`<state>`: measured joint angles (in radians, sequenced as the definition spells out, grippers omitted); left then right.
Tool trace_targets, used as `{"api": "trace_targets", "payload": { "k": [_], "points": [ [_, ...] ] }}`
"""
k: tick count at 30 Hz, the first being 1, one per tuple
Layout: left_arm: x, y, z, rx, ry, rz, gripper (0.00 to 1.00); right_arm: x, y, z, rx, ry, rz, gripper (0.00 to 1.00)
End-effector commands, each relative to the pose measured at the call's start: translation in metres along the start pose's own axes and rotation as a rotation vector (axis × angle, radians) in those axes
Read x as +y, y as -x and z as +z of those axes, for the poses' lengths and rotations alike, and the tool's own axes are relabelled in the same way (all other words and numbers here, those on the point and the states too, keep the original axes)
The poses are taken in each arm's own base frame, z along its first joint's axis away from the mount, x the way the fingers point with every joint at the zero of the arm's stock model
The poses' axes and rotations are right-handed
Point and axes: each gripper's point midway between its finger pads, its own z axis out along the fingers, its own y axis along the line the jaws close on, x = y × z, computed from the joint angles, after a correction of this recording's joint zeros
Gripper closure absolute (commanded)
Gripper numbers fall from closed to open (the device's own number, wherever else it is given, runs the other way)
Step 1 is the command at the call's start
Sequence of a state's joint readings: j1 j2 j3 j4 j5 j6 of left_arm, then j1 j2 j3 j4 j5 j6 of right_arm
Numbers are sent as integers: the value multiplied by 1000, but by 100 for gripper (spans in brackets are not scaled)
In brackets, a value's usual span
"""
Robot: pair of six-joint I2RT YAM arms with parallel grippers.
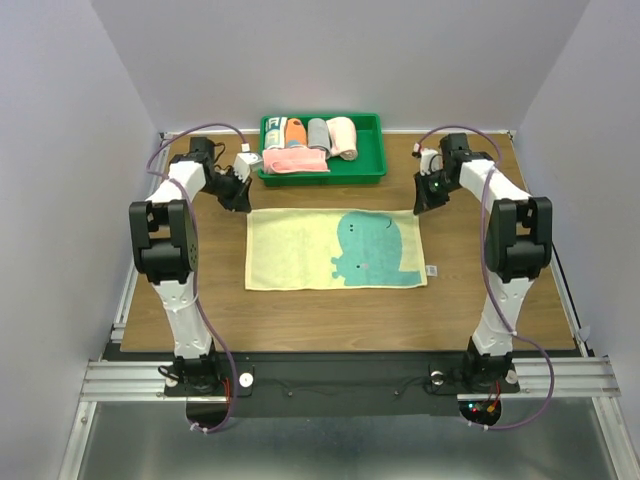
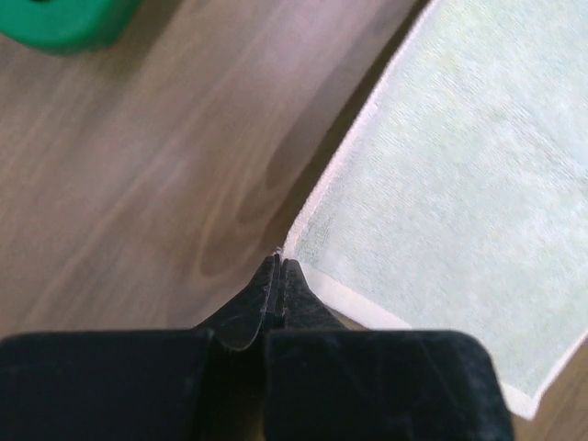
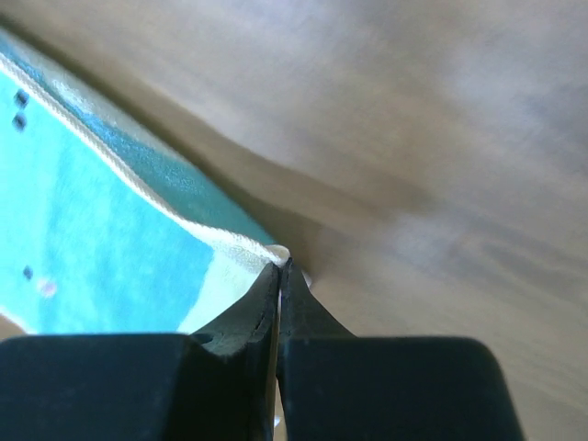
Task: Roll the towels
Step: Fold the towel
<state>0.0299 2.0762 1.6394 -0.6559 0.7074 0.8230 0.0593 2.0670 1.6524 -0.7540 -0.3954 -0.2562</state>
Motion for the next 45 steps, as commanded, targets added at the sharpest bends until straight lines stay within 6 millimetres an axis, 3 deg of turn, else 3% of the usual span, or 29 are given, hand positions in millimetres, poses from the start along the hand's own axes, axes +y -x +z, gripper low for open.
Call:
{"api": "trace_targets", "payload": {
  "k": [1,4,6,11,17,20,21,22,26,31,45],
  "points": [
    [-33,15,-43,-49,-4,117,100,28,5,-40,-87,74,-105,99],
    [-56,-4,-50,-24,-28,182,100,39,-4,-55,-111,102,-170,99],
    [-66,-7,-58,-27,-27,218,100,41,-7,-64,-122,86,-198,100],
    [-91,-32,-62,17,-75,271,100,41,-32,-67,-90,68,-263,99],
    [-122,-75,-67,106,-142,317,100,44,-67,-75,-58,51,-348,99],
    [-133,-90,-71,136,-147,343,100,45,-93,-72,-21,58,-392,99],
    [-139,-103,-69,162,-162,350,100,45,-98,-73,-16,46,-410,99],
    [-141,-107,-70,171,-153,357,100,44,-112,-68,16,57,-408,99],
    [-149,-128,-60,205,-155,330,100,43,-132,-50,66,91,-394,99],
    [-156,-130,-41,212,-170,318,100,46,-135,-33,86,150,-340,100],
    [-154,-135,-31,252,-167,322,100,52,-147,-36,89,165,-355,99]
  ]
}}
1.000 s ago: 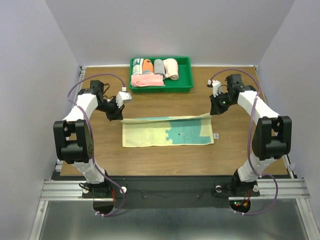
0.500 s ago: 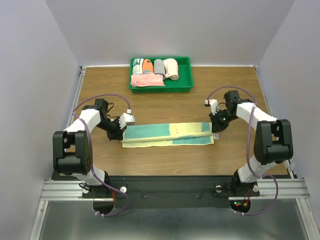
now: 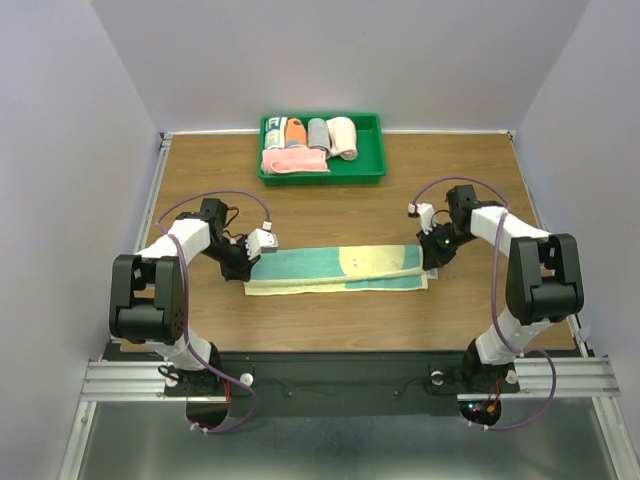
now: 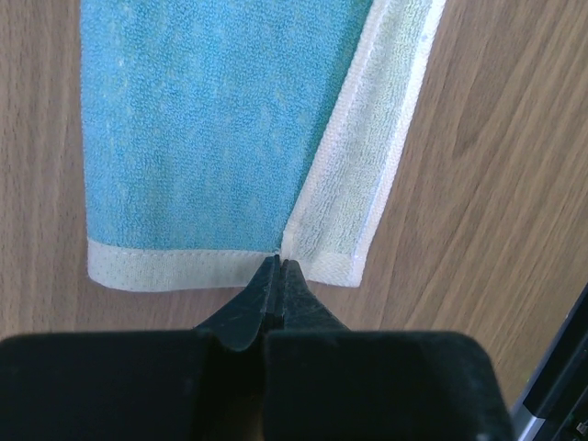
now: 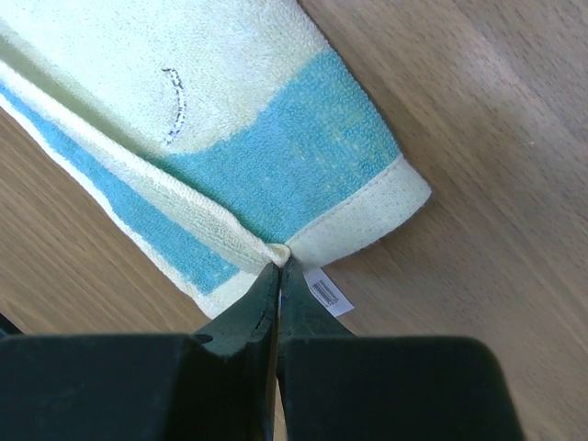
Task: Roll the towels
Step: Fold the towel
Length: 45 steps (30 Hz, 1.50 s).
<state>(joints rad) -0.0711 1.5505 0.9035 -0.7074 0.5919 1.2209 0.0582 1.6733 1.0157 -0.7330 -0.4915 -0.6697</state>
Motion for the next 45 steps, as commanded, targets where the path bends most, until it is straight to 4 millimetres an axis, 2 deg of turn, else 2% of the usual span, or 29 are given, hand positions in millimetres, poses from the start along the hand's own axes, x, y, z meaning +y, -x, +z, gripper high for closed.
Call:
{"api": "trace_targets", "payload": {
  "k": [1,9,13,15,22,28,37,45],
  "points": [
    [-1,-3,-1,19,2,-6,100,0,11,-11,-57,-25,-51,100],
    [3,4,-8,8,8,-14,100,11,33,-41,-134,-40,-91,99],
    [3,4,-7,6,5,-20,100,20,31,-48,-132,-26,-102,99],
    [4,5,-7,1,5,-22,100,24,23,-45,-110,-6,-101,99],
    [7,6,-6,1,2,-30,100,38,-18,-16,-20,91,-53,99],
    [8,6,-6,-1,2,-35,100,32,-32,3,27,103,-26,99],
    [8,4,-4,6,3,-43,100,29,-33,5,29,93,-23,99],
    [10,11,-11,-7,11,-27,100,31,-18,-13,-19,56,-59,99]
  ]
}}
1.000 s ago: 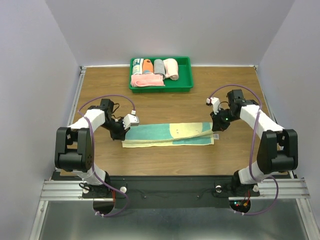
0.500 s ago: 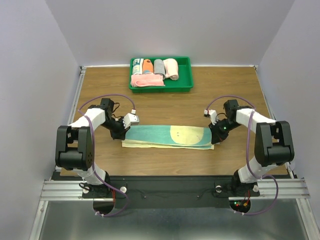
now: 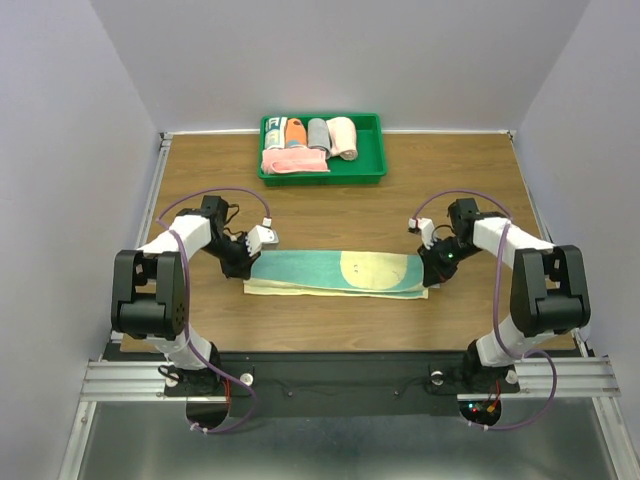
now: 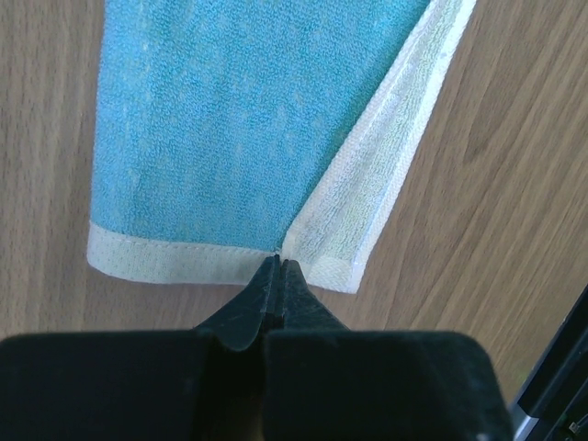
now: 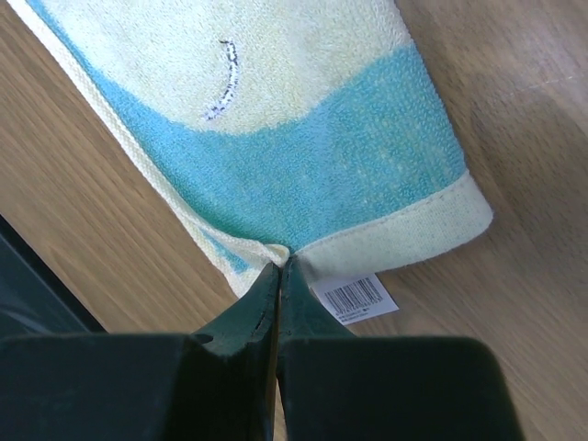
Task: Roll the towels
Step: Fold the towel
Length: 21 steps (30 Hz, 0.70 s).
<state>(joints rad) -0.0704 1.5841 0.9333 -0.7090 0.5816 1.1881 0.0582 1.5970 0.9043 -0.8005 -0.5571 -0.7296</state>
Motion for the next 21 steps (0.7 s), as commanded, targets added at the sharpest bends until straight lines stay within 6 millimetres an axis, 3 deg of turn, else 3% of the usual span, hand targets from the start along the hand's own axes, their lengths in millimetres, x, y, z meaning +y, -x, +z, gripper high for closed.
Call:
{"api": "trace_targets", "payload": {
  "k": [1,9,17,18,19,20,21],
  "points": [
    [1,12,-15,-20,7,17,100,-5,15,-16,-51,-59,-57,99],
    [-12,24,-37,-38,-2,54,100,2,26,-32,-74,-69,-80,99],
    [-25,-1,-21,20,-53,50,100,5,2,-14,-7,-18,-55,99],
    [-25,-6,-18,32,-55,50,94,5,1,-12,-4,-11,-55,98],
    [-25,-8,-16,39,-59,43,85,4,0,-11,-1,-6,-50,91],
    [-25,-10,-14,43,-65,39,75,4,2,-10,1,0,-46,72],
    [-25,-10,-14,42,-62,42,68,4,4,-12,-9,-2,-46,61]
  ]
}}
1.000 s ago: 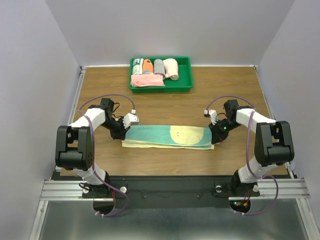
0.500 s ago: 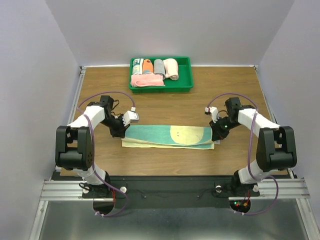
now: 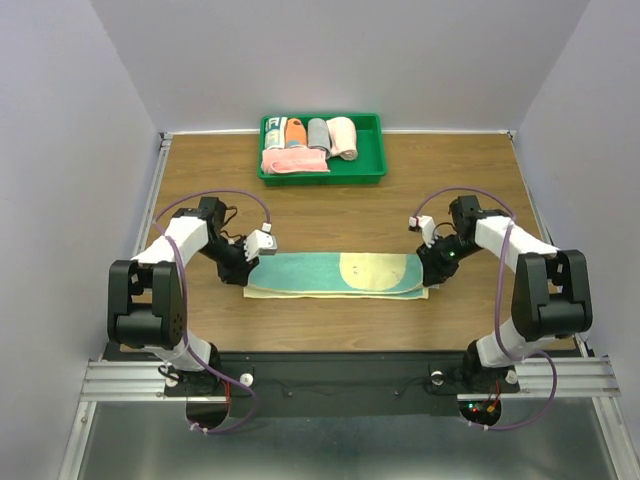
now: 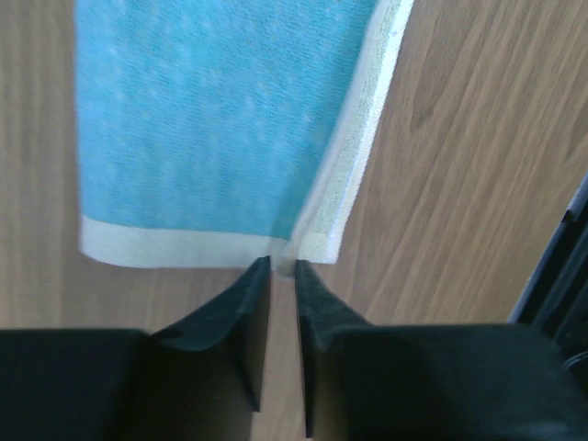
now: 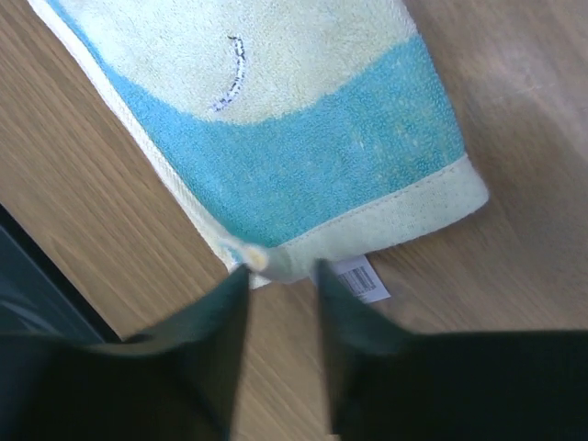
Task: Roll the towels
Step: Fold the towel
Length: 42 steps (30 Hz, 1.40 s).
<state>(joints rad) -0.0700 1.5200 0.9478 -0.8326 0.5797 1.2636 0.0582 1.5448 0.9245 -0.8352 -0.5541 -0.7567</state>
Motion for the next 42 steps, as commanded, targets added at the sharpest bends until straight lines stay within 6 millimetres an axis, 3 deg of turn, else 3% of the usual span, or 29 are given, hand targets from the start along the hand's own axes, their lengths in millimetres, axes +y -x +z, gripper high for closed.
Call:
{"api": "trace_targets", "payload": {
  "k": [1,3,7,11,15,19,21,26,31,34,38,39,42],
  "points": [
    [-7,-8,0,19,-19,5,57,3,0,-1,1,23,-3,52],
    [-9,0,-6,-8,-12,16,51,1,16,-13,-42,-6,-20,34],
    [-7,19,-22,-57,10,32,50,4,54,-41,-134,-22,-40,34],
    [3,38,-27,-121,39,-23,52,3,84,-52,-197,5,-18,40],
    [24,54,-26,-186,101,-127,61,-11,87,-36,-146,15,33,59],
    [29,56,-3,-170,114,-206,68,-25,80,-9,-76,-40,67,64],
    [29,48,9,-142,96,-257,69,-26,65,8,-16,-39,88,65],
    [58,22,30,-64,213,-410,83,-45,25,35,110,-99,139,70],
    [68,9,39,-17,241,-438,90,-43,7,44,156,-94,155,72],
    [66,17,28,-26,224,-399,91,-37,19,31,111,-97,143,72],
    [69,50,-7,-116,273,-333,91,-28,65,-2,-32,-105,115,71],
    [74,55,-15,-130,307,-333,91,-30,79,-11,-68,-124,106,71],
    [81,58,-23,-135,349,-336,91,-41,89,-19,-78,-177,92,71]
  ]
}}
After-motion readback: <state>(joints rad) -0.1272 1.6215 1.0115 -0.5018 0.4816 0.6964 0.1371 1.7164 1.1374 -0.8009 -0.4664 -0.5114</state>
